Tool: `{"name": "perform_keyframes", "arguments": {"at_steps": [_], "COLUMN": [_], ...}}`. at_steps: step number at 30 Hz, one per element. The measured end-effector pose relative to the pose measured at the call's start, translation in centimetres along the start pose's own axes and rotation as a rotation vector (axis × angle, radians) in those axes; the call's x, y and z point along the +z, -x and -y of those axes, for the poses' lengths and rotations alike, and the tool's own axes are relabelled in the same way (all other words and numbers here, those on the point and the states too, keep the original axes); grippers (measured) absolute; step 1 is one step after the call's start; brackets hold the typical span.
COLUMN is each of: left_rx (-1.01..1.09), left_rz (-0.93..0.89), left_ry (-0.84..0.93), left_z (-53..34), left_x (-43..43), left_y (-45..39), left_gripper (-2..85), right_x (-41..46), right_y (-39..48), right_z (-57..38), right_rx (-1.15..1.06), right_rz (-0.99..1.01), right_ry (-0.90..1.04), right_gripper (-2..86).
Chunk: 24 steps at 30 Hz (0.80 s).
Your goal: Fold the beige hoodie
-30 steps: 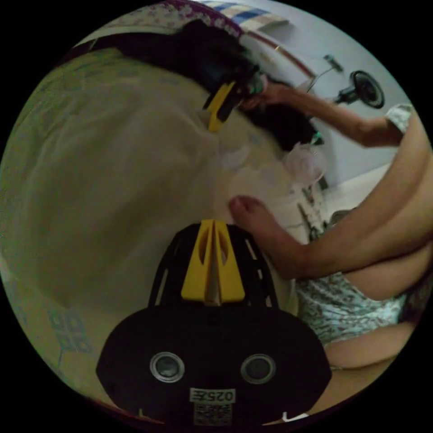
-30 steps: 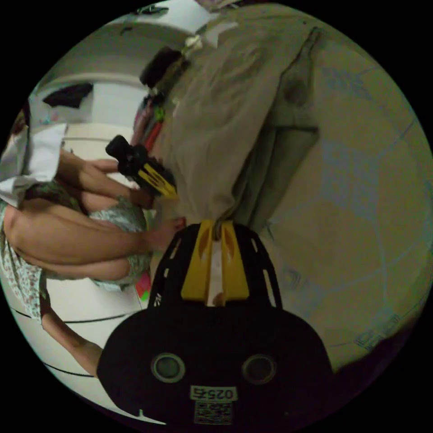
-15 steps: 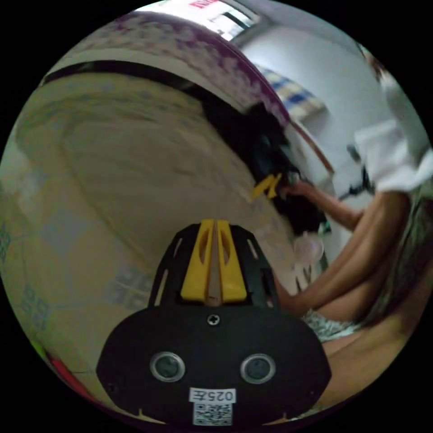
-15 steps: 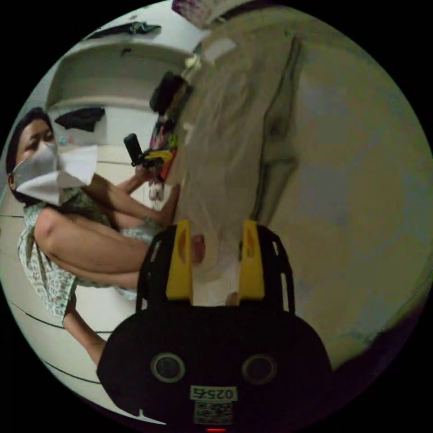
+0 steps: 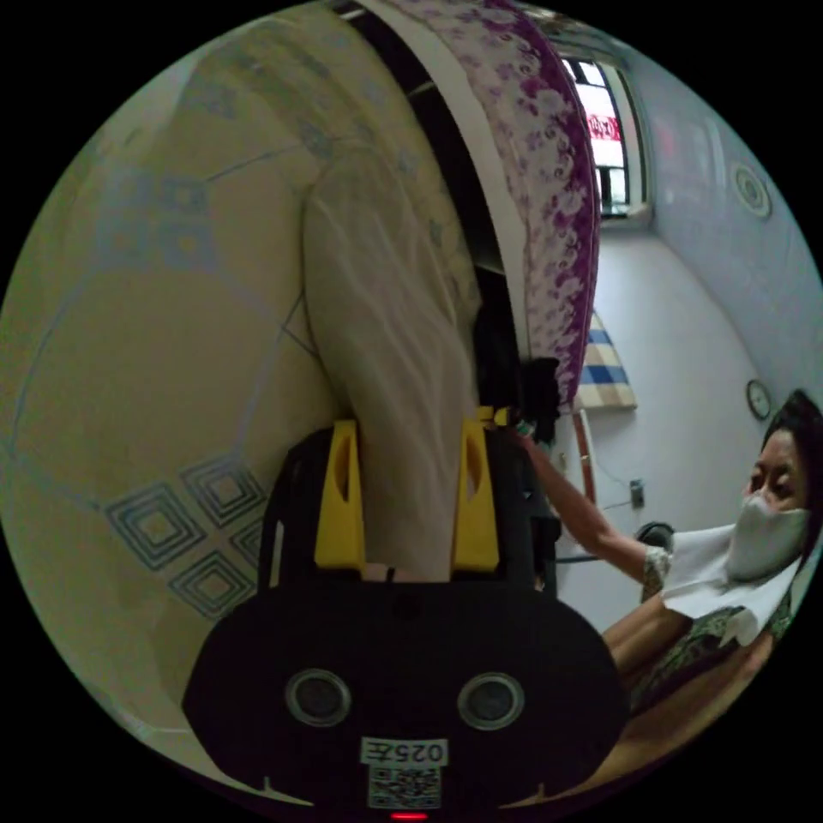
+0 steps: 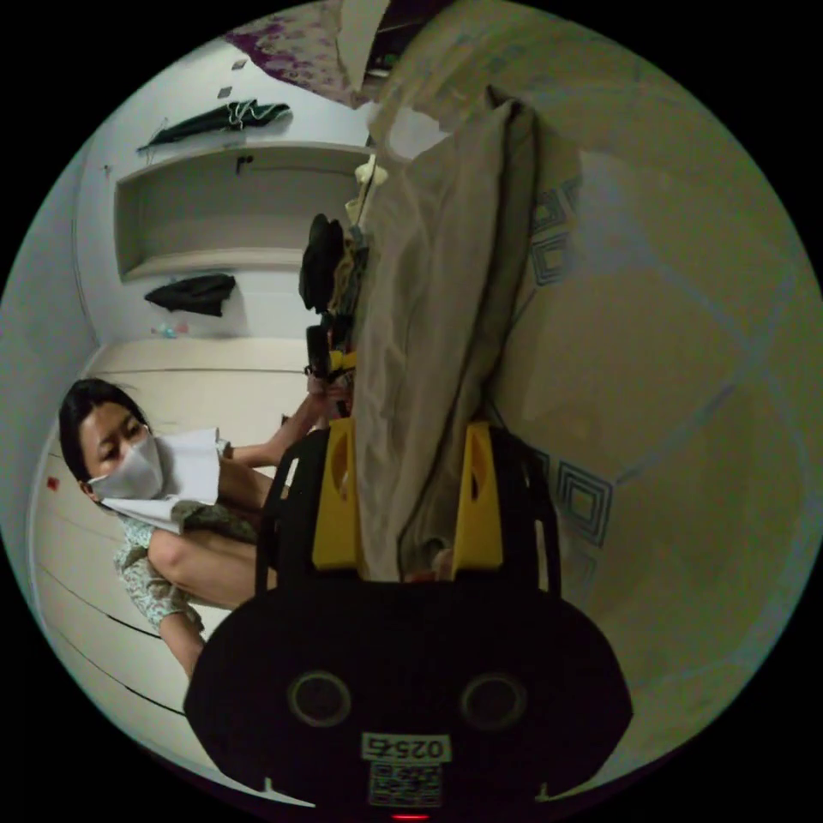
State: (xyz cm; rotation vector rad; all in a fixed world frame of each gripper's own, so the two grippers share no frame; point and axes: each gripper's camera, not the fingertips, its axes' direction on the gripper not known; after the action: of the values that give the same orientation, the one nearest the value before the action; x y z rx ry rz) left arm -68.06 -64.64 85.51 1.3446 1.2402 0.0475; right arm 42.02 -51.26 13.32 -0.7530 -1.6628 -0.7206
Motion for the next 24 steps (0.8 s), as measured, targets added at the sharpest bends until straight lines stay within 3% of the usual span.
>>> {"name": "perform_keyframes", "arguments": {"at_steps": [5,12,15,18,24], "left_rx": [-0.02,-0.101,-0.1,-0.072,-0.077], "left_rz": [-0.02,-0.097,-0.133,-0.124,-0.226], "left_ry": [0.081,0.1,0.094,0.136,0.179], "left_z": [0.8,-0.3,0.9,1.9,1.6], "left_x": [-1.1,-2.2,-1.7,-1.0,-1.6], "left_y": [-0.6,0.4,0.6,0.1,2.3], "left_gripper": [14.9,12.6,11.2,10.2,4.1], "right_x": [0.4,-0.3,-0.7,-0.4,1.3], "right_y": [0.8,-0.2,-0.9,-1.3,-1.8], "right_z": [-0.9,-0.2,-0.9,-1.2,-0.3], "right_rx": [0.038,0.046,0.07,0.07,0.094], "right_rz": [0.05,0.062,0.175,0.18,0.138], "right_ry": [0.066,0.04,-0.054,-0.137,-0.024], "right_gripper": [19.9,16.9,17.9,15.7,7.5]}}
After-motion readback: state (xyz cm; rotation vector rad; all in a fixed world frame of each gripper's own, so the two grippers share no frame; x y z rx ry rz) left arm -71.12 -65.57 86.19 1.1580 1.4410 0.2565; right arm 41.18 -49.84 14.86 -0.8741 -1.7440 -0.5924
